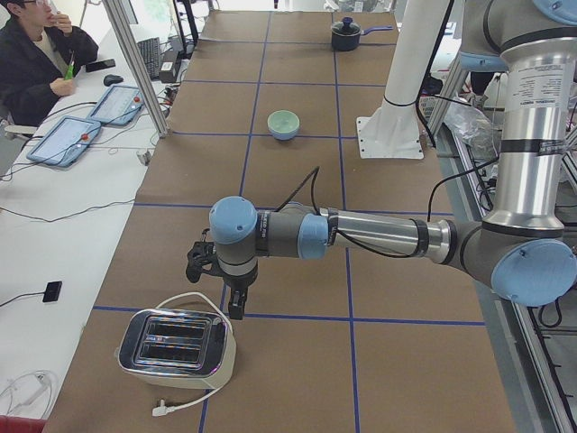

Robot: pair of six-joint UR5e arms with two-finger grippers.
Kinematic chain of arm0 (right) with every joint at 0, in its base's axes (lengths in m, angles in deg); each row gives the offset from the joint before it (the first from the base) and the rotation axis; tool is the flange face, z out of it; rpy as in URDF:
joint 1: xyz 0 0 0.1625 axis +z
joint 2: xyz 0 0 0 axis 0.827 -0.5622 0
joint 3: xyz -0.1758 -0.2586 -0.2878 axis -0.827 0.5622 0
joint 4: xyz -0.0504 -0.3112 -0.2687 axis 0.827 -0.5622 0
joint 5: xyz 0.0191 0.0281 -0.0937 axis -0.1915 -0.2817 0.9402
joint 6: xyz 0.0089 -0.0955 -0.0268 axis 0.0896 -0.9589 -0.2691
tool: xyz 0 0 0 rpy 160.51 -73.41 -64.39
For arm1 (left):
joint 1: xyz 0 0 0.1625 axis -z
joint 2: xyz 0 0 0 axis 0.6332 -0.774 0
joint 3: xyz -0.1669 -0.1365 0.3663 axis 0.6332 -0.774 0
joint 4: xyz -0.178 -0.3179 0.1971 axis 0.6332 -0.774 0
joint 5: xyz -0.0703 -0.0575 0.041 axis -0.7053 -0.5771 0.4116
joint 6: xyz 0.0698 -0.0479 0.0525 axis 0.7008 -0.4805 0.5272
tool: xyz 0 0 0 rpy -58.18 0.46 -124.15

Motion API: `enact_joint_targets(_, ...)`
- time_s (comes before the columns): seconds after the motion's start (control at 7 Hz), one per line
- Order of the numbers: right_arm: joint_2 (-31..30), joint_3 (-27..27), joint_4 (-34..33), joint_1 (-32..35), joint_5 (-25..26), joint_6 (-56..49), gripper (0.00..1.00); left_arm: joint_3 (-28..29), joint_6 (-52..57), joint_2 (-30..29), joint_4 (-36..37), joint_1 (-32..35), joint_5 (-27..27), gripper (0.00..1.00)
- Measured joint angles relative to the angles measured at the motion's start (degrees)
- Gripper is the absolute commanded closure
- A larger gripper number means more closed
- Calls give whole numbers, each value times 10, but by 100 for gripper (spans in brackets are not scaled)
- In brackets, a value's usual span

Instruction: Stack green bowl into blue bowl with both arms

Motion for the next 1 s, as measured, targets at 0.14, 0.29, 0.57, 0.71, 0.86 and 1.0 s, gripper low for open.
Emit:
enact_joint_targets(0.14,-24,-14,0,18,-13,-1,0,1,1,2,-9,0,0,1)
enact_joint_targets(0.29,-41,-27,1,25,-19,2,0,3,1,7,-15,0,1,1)
enact_joint_targets(0.57,-52,-34,1,29,-21,6,0,4,1,14,-18,-1,1,1)
enact_joint_targets(0.71,-53,-34,1,29,-21,6,0,4,1,16,-19,-1,1,1)
enact_joint_targets(0.86,-53,-33,1,29,-21,7,0,3,1,17,-19,-1,1,1)
enact_joint_targets(1.0,-53,-32,1,29,-21,7,0,2,1,18,-19,-1,1,1)
